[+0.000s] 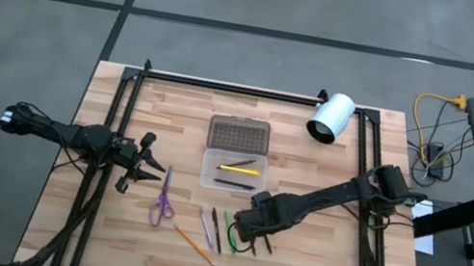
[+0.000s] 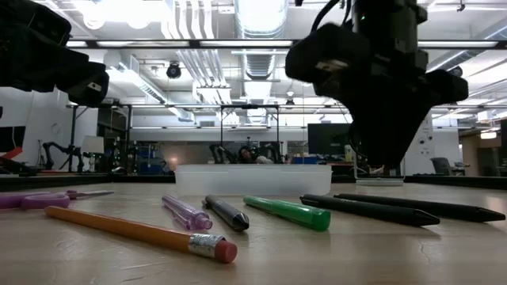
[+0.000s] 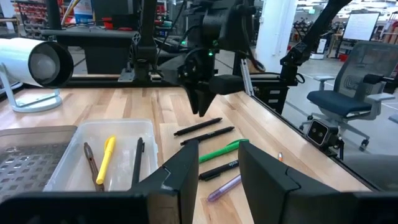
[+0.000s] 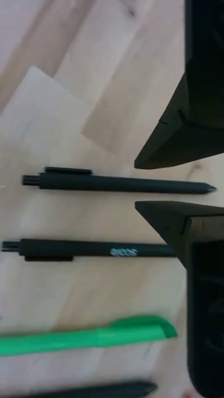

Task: Pick & place school supplies into a supply box
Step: Put the black pen into the supply box

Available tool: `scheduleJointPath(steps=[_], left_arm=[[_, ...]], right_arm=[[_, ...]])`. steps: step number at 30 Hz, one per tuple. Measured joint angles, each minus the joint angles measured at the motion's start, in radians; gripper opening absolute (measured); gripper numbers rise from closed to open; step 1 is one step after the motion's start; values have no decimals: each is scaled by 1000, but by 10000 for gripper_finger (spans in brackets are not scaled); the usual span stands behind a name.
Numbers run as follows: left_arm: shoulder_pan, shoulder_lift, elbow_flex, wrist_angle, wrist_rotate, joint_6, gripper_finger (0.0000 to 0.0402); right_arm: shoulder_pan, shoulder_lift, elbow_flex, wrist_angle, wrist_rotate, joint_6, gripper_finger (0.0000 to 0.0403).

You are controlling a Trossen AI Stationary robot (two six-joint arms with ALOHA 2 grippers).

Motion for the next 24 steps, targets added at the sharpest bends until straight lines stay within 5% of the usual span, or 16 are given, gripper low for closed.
scheduleJointPath(steps=[24], left_arm=[[0, 7, 0, 0, 0, 0, 99]], right_arm=[[-8, 73, 0, 20, 24, -132, 80]])
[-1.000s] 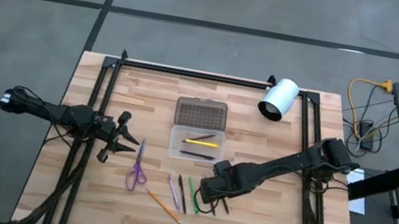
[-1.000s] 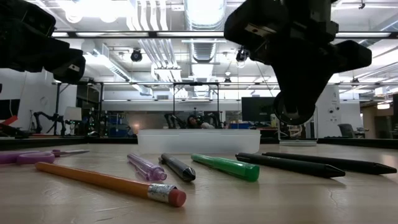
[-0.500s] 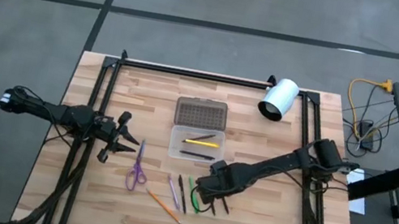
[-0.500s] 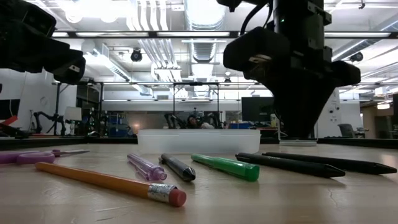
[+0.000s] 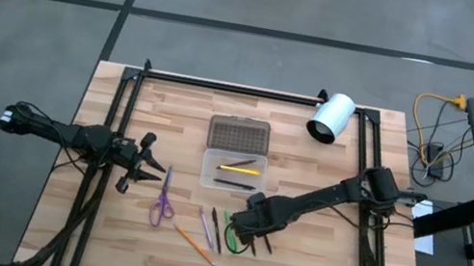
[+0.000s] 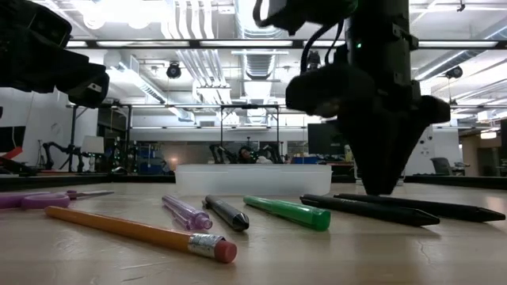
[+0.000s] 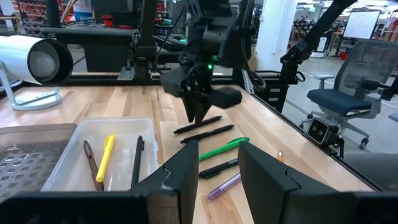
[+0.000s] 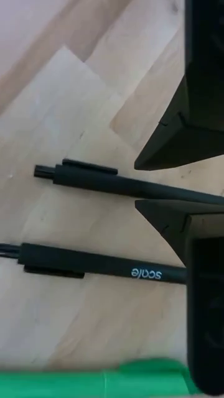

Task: Pick & place school supplies into a supply box
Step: Put the black pen into the supply box

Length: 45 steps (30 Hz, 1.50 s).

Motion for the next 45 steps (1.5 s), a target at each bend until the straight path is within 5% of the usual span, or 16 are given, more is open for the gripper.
scheduleJointPath(steps=[26, 37, 45], left_arm=[[0, 1, 0, 0, 0, 0, 99], [0, 1, 0, 0, 0, 0, 99], [0, 1, 0, 0, 0, 0, 99]], right_arm=[[0, 46, 18, -2, -21, -61, 69], [-10, 46, 18, -11, -86, -124, 18], [-12, 14, 12, -179, -88, -114, 15]])
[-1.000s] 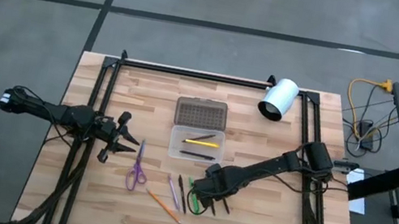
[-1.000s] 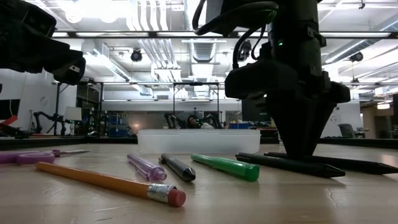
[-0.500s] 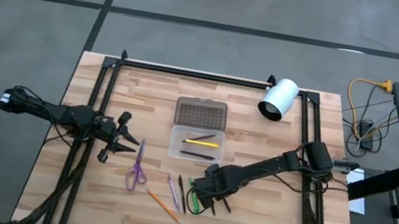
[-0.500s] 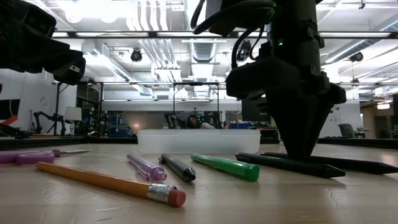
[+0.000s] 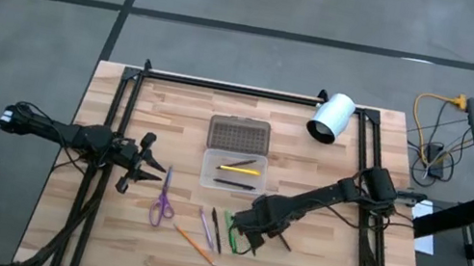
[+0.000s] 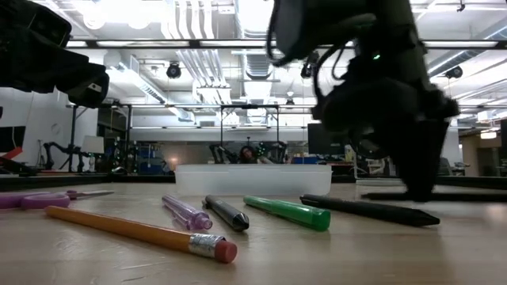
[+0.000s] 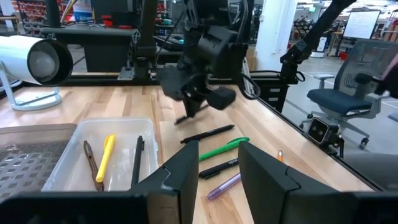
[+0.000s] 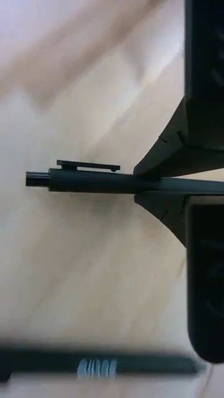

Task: Pick & place school supplies into a supply box
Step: Put the black pen into the supply box

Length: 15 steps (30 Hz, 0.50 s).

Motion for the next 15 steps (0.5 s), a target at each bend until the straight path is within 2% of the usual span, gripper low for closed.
scheduleJointPath(steps=[4, 11, 15], left_arm=[[0, 0, 0, 0, 0, 0, 99], [0, 0, 0, 0, 0, 0, 99], [0, 0, 0, 0, 0, 0, 99]], right_arm=[[-2, -47, 0, -121, 65, 50, 14], [-33, -125, 3, -122, 227, 34, 13], [-80, -150, 3, -112, 269, -39, 13]])
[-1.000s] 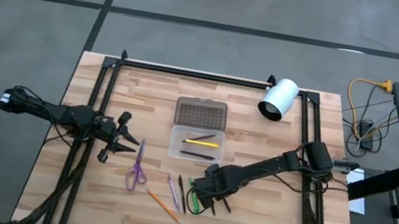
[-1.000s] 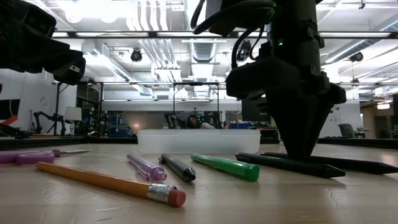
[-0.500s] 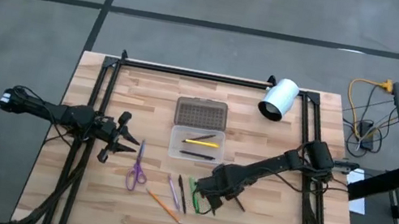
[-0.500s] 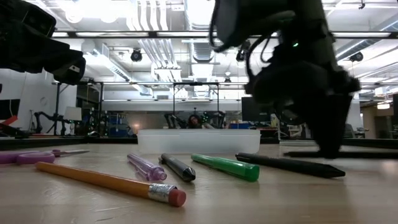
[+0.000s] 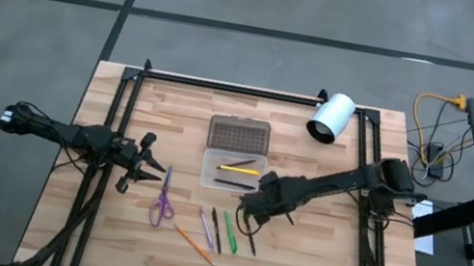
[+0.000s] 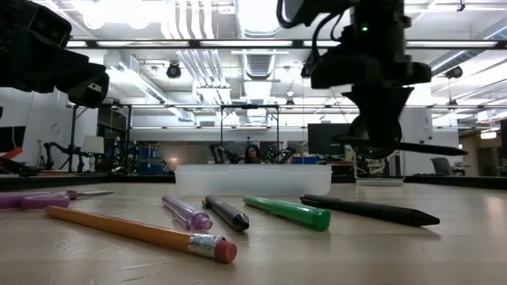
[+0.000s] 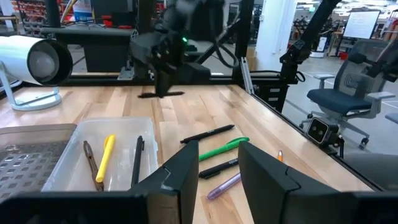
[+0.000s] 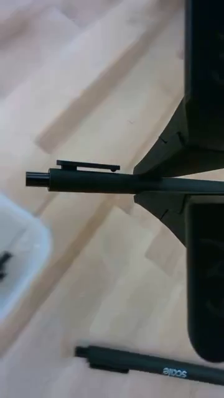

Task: Pick & place school supplies into a supply box
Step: Put the black pen into the supply box

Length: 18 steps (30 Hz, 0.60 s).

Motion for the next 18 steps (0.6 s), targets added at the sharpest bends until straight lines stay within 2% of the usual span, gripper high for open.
scheduleJointPath(steps=[8, 18], left_arm=[[0, 0, 0, 0, 0, 0, 99], [0, 0, 0, 0, 0, 0, 99]], right_arm=[[-126, 1, 31, 21, 41, -285, 13], [-229, 2, 123, 214, 42, -665, 13]])
